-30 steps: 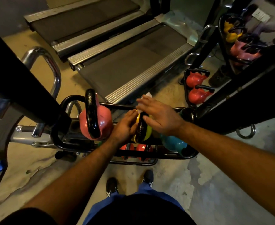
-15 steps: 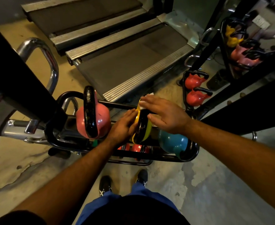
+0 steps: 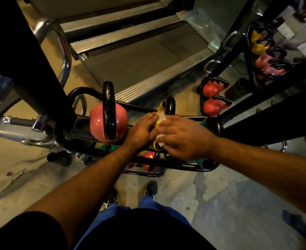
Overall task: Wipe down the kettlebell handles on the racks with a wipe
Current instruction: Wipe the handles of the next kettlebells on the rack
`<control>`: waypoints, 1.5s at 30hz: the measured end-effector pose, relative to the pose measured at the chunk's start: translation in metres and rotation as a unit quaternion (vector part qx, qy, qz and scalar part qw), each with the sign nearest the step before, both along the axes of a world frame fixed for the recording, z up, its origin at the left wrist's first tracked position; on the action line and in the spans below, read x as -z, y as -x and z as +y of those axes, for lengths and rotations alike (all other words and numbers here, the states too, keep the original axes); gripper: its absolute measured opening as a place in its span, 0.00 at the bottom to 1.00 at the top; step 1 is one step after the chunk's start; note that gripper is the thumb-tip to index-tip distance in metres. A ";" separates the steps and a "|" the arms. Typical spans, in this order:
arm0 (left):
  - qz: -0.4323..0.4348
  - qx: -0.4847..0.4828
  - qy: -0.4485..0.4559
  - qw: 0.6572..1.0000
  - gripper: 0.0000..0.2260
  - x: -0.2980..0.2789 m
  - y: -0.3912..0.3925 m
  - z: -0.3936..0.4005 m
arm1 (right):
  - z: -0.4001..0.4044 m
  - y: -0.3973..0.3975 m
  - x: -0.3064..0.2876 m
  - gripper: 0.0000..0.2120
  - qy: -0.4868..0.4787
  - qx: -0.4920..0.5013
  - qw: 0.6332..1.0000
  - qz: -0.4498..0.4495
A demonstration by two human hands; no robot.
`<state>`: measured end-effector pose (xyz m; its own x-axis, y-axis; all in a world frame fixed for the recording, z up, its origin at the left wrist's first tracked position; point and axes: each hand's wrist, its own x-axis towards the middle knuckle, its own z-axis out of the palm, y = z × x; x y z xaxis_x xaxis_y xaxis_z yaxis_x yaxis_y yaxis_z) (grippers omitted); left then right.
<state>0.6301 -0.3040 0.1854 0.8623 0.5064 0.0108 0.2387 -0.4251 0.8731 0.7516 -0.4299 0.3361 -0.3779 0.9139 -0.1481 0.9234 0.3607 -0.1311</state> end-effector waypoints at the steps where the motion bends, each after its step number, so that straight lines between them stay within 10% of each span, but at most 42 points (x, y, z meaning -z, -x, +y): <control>1: 0.004 -0.004 0.000 1.000 0.30 -0.001 0.000 0.000 | 0.006 -0.002 -0.001 0.14 -0.021 0.030 0.999 -0.017; 11: -0.015 -0.016 0.028 0.999 0.30 -0.003 0.005 0.000 | -0.002 0.043 -0.001 0.26 0.079 0.020 0.967 -0.243; 38: -0.056 -0.073 0.056 0.994 0.25 -0.005 0.007 -0.010 | 0.060 -0.019 -0.040 0.45 0.163 0.093 0.969 -0.159; 45: -0.054 -0.081 0.055 0.994 0.23 -0.008 0.008 -0.010 | 0.089 -0.039 -0.033 0.36 0.194 0.057 0.968 -0.150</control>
<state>0.6223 -0.3142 0.1937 0.7659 0.6420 0.0359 0.1989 -0.2897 0.9362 0.7904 -0.3407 0.3692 -0.1656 0.8004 -0.5762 0.9718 0.2320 0.0430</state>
